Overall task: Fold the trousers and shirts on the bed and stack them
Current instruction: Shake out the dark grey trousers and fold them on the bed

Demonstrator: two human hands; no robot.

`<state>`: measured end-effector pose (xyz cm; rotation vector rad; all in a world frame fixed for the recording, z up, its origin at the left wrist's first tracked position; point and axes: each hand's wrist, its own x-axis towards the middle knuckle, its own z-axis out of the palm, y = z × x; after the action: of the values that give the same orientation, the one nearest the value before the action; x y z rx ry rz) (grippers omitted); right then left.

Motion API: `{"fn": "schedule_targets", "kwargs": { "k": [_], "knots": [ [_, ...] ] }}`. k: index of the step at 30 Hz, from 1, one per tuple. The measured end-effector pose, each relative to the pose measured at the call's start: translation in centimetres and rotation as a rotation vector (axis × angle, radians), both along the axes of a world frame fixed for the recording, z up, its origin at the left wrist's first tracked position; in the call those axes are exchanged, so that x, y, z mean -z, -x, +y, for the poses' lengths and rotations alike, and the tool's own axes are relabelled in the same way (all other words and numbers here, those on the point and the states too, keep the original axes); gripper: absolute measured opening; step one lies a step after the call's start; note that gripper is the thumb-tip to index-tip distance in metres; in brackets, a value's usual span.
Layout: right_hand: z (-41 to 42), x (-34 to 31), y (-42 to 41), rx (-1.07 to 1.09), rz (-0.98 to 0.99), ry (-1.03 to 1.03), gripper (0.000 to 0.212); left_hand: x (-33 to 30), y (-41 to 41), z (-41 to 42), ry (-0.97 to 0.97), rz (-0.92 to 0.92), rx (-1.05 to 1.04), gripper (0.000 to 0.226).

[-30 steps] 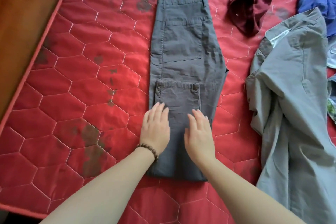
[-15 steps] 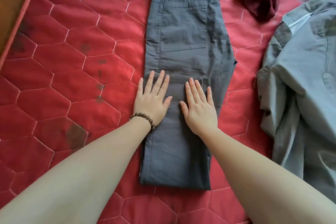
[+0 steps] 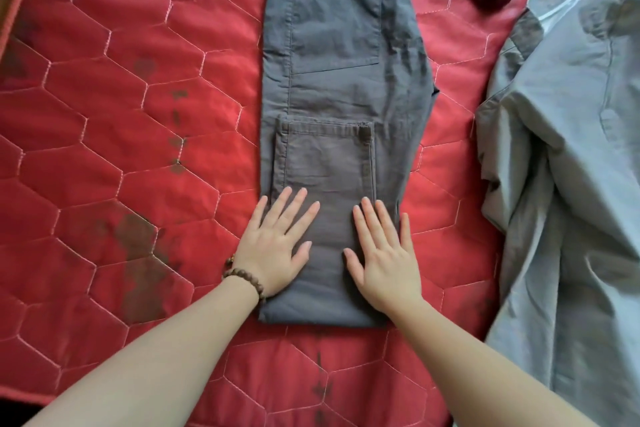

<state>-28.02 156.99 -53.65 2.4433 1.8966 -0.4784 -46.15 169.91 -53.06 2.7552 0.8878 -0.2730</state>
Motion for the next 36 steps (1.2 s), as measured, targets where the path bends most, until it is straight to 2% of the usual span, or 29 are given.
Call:
{"fn": "schedule_targets", "kwargs": {
  "k": [5, 8, 11, 15, 18, 20, 23, 26, 28, 30, 31, 33, 34, 36],
  "knots": [
    [-2.1, -0.7, -3.5, -0.056, -0.059, 0.018, 0.058, -1.1, 3.7, 2.9, -0.048, 0.037, 0.185, 0.055],
    [-2.7, -1.3, -6.2, -0.076, -0.116, -0.003, 0.069, -1.9, 4.7, 4.4, -0.111, 0.059, 0.276, 0.072],
    [-1.9, -2.0, -7.5, -0.206, -0.152, -0.008, 0.079, -2.2, 4.3, 5.0, -0.152, 0.042, 0.33, 0.074],
    [1.8, -2.6, -6.8, -0.349, -0.135, 0.001, 0.082, -2.6, 1.5, 5.9, -0.098, 0.016, 0.299, 0.07],
    [4.5, -3.5, -6.9, -0.383, -0.061, 0.022, 0.078, -2.8, 0.2, 6.5, 0.038, 0.015, 0.249, 0.074],
    [5.5, -4.0, -7.1, -0.331, 0.074, 0.043, 0.076, -3.3, 0.2, 7.0, 0.161, 0.04, 0.178, 0.082],
    [5.8, -5.8, -7.2, -0.124, 0.378, 0.06, 0.063, -5.0, 0.0, 7.1, 0.392, -0.01, 0.027, 0.085],
    [5.9, -8.8, -7.7, 0.013, 0.608, 0.143, 0.038, -7.6, 0.9, 6.9, 0.656, -0.031, -0.091, 0.069],
    [6.7, -10.6, -8.1, 0.1, 0.823, 0.21, 0.029, -9.6, 1.1, 7.3, 0.888, -0.075, -0.185, 0.048],
    [8.0, -11.7, -8.7, 0.263, 1.061, 0.25, 0.019, -11.2, -1.0, 8.6, 1.072, -0.207, -0.407, 0.022],
    [9.0, -11.6, -9.2, 0.352, 1.107, 0.223, 0.018, -11.3, -2.2, 9.6, 1.062, -0.256, -0.563, 0.018],
    [11.3, -10.8, -10.0, 0.566, 1.136, 0.124, 0.02, -11.1, -3.9, 11.6, 0.987, -0.227, -0.897, 0.019],
    [12.4, -10.2, -10.2, 0.687, 1.183, 0.098, 0.016, -10.1, -4.6, 12.4, 1.113, -0.357, -0.994, 0.016],
    [13.9, -8.7, -10.3, 0.862, 1.191, 0.11, 0.023, -8.5, -5.4, 13.6, 1.408, -0.647, -1.148, 0.028]
  ]
}}
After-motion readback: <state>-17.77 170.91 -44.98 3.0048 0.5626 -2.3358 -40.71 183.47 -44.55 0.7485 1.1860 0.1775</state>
